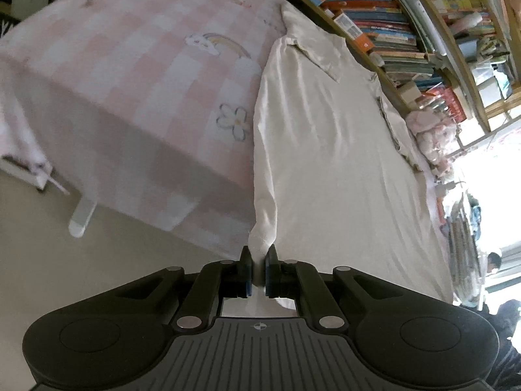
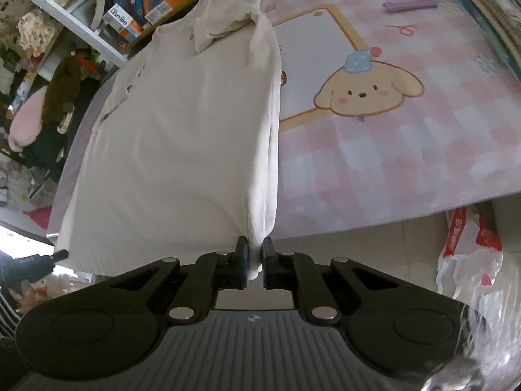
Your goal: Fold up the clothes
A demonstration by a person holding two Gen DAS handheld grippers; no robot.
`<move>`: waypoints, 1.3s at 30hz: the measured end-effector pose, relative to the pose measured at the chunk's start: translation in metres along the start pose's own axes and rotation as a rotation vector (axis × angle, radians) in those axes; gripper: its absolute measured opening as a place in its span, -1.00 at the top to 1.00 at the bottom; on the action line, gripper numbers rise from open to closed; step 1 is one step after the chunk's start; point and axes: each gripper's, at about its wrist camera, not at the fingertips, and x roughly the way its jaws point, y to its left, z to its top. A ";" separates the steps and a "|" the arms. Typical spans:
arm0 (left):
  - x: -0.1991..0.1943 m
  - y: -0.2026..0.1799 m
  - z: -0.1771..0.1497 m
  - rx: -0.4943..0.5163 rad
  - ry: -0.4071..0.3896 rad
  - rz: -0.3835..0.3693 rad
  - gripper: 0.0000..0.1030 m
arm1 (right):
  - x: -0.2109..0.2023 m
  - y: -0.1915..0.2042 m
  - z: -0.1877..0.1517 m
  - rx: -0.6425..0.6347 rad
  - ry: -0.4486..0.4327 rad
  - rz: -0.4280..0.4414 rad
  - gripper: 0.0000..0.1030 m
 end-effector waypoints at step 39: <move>0.003 -0.055 0.163 -0.096 -0.380 -0.440 0.90 | -0.042 0.053 0.129 0.283 -0.538 0.234 0.86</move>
